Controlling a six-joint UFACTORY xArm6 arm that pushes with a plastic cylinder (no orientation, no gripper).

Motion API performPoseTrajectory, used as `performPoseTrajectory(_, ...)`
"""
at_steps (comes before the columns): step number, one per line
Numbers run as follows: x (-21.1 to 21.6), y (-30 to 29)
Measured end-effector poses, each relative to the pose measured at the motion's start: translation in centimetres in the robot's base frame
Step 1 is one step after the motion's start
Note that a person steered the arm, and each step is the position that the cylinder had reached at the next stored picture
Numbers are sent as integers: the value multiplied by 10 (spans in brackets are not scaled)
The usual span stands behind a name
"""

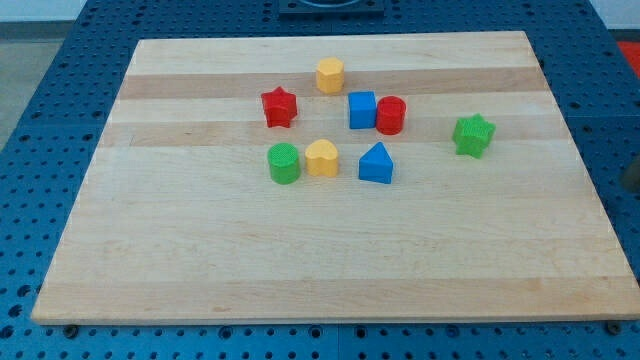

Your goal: Move the red circle towards the bottom right of the board

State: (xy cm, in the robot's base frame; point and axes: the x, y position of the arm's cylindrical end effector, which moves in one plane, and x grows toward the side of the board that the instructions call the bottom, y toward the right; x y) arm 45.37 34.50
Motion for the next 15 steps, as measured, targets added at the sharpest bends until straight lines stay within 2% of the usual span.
performPoseTrajectory(2,-130,-26)
performPoseTrajectory(4,-159,-114)
performPoseTrajectory(6,-158,-218)
performPoseTrajectory(8,-105,-232)
performPoseTrajectory(11,-113,-286)
performPoseTrajectory(13,-90,-293)
performPoseTrajectory(15,-81,-326)
